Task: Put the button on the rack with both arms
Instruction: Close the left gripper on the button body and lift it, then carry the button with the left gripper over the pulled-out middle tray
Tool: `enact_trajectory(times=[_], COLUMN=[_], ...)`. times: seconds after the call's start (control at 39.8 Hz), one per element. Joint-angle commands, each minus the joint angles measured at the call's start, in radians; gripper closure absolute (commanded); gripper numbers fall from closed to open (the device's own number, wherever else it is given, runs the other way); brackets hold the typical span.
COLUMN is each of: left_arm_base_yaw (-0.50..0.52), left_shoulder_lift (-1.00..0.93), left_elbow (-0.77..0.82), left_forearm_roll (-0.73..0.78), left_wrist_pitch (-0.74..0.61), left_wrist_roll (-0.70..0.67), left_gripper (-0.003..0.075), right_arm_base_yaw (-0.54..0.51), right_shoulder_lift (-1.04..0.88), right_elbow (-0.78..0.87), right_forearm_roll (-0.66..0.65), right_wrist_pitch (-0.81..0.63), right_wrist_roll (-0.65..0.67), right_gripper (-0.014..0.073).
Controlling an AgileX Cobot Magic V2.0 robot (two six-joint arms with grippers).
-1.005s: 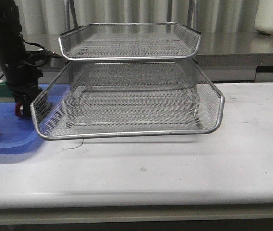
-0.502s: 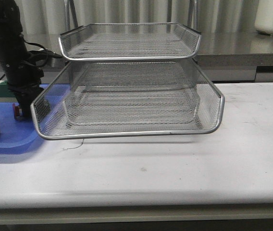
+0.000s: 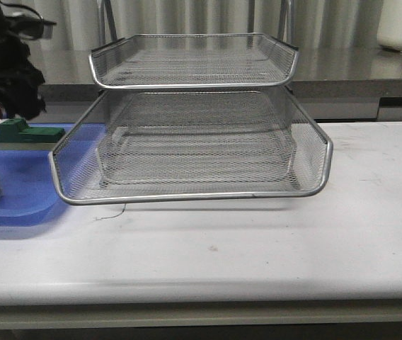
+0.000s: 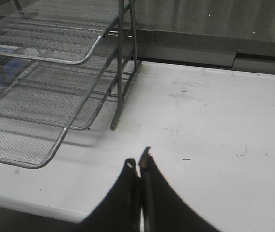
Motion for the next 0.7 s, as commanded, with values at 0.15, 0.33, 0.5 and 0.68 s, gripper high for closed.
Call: enact_trajectory(times=[0.15, 0.33, 0.5, 0.68], left_arm_base_yaw=[0.000, -0.007, -0.087, -0.262], left_shoulder_lift=[-0.344, -0.531, -0.632, -0.634], left_elbow=[0.205, 0.403, 0.470, 0.470], left_forearm_roll=[-0.015, -0.096, -0.165, -0.173], left_wrist_pitch=[0.054, 0.054, 0.054, 0.048], left_wrist_roll=[-0.055, -0.040, 0.016, 0.018], left_gripper=[0.0512, 0.0512, 0.0512, 0.0512], right_arm_base_yaw=[0.003, 0.003, 0.003, 0.003], right_shoulder_lift=[0.007, 0.007, 0.007, 0.007], right_elbow=[-0.025, -0.025, -0.025, -0.025], right_forearm_roll=[-0.002, -0.002, -0.002, -0.002], right_wrist_pitch=[-0.081, -0.081, -0.081, -0.081], right_wrist_roll=[-0.002, -0.002, -0.002, -0.002], right_gripper=[0.0653, 0.0653, 0.0653, 0.0653])
